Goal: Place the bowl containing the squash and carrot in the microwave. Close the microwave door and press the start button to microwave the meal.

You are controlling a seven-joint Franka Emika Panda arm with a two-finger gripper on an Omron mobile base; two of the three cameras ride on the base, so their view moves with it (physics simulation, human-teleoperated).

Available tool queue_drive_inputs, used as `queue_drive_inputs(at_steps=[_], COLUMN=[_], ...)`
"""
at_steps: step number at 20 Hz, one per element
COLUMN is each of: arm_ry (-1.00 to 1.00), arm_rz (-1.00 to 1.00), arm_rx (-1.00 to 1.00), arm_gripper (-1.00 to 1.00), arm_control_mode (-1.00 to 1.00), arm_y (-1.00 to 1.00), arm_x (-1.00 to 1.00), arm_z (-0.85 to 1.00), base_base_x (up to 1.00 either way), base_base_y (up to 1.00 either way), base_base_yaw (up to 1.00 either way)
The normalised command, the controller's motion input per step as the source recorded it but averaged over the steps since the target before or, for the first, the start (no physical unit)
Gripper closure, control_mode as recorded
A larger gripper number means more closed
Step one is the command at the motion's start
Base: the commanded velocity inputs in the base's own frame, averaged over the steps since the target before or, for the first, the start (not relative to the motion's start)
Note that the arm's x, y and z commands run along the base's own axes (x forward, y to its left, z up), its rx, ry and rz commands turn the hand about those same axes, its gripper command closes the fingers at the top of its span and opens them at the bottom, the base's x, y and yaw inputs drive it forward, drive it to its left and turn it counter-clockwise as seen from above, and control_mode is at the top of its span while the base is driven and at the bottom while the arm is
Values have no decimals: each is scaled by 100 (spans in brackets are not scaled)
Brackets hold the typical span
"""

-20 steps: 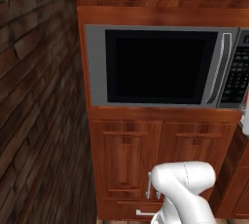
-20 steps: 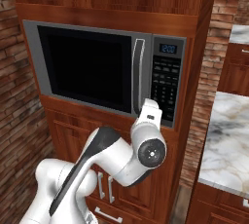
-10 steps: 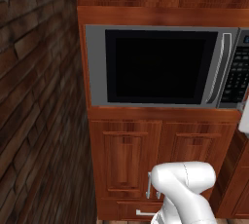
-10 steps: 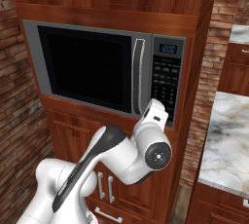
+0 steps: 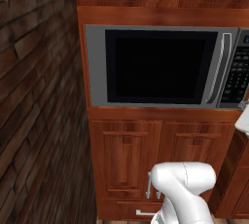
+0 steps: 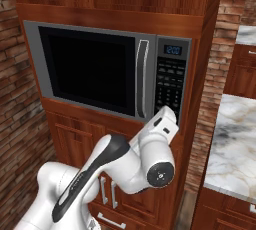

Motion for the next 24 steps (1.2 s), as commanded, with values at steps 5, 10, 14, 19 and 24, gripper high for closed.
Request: queue_drive_inputs(at_steps=[5, 10, 14, 19, 24], arm_ry=[-5, 0, 3, 4, 1], arm_rz=[-10, -3, 0, 0, 0], arm_rx=[17, 13, 11, 10, 10], arm_gripper=[100, 100, 100, 100, 100], arm_control_mode=[-100, -100, -100, -100, -100], arm_y=[0, 0, -3, -14, -27], arm_x=[14, 11, 19, 24, 18], arm_z=[0, 0, 0, 0, -2], base_base_x=[0, 0, 0, 0, 0], base_base_y=[0, 0, 0, 0, 0], base_base_yaw=[0, 0, 0, 0, 0])
